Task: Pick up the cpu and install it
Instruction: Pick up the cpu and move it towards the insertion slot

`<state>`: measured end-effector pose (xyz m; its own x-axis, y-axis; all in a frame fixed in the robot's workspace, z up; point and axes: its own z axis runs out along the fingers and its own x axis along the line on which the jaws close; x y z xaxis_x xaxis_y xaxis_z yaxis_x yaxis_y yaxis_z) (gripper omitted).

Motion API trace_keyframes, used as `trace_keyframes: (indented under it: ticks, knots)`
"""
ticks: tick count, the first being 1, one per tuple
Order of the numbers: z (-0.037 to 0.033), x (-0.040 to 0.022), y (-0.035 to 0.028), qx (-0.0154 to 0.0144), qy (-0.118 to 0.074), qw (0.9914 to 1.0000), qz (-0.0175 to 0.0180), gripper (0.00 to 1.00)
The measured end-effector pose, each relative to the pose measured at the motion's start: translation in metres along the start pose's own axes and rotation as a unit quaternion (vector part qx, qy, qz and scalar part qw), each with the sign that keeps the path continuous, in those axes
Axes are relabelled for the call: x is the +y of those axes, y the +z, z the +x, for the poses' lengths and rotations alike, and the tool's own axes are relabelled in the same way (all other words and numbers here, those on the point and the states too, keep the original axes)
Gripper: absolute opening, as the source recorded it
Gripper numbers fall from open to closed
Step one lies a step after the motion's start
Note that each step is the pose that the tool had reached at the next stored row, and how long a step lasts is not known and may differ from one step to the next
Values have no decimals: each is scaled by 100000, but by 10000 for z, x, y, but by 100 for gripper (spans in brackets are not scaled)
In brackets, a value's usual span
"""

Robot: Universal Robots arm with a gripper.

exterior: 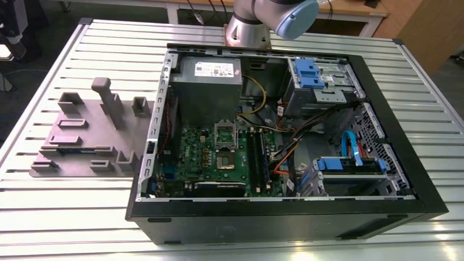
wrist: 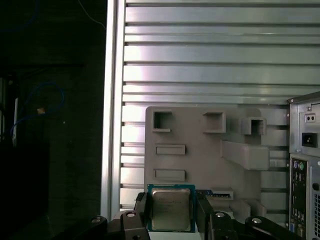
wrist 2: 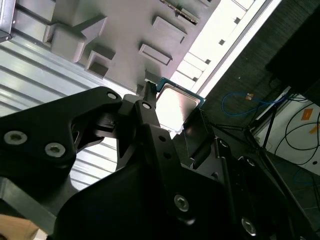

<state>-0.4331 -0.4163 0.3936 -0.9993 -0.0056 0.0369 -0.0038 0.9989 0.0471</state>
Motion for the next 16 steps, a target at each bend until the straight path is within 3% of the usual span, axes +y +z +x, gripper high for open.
trace_keyframes:
  ticks: [6, 16]
  knots:
    - [3, 3, -74, 0, -1, 100000, 1, 47]
    - [-14, 4, -83, 1, -5, 100000, 3, 47]
